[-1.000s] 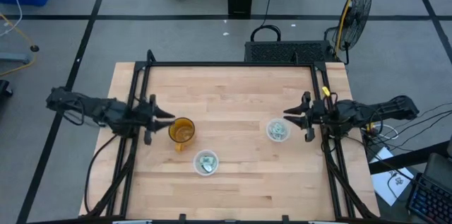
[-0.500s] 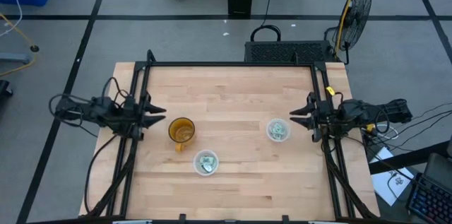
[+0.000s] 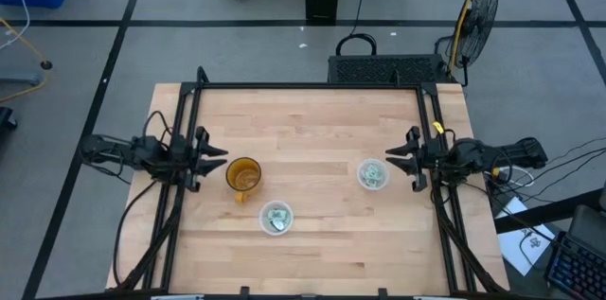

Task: Pick and place Stevia / Truvia into bins
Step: Return to Home Position

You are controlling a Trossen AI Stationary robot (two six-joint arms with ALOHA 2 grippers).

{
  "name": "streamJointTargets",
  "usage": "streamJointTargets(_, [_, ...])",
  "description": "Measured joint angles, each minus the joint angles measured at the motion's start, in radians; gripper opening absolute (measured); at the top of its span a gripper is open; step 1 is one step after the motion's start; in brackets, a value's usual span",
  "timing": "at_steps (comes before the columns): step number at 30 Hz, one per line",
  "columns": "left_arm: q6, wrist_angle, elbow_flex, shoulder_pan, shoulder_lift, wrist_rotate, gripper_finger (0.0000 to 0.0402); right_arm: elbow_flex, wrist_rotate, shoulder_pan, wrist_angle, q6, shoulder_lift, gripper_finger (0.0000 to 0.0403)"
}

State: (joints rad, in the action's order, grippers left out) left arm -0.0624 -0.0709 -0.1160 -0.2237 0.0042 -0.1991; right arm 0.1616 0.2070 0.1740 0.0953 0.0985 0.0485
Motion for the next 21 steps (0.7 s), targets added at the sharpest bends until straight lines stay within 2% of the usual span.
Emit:
streamJointTargets(7, [-0.009,-0.123,0.094,0.0,0.0,0.022,0.0118,0.0,-0.002,-0.003,-0.039,-0.002,-0.012,0.0089])
streamJointTargets(21, [-0.072,-0.063,0.106,0.0,0.002,0.016,0.0118,-0.042,-0.003,-0.003,-0.055,0.005,-0.012,0.0089])
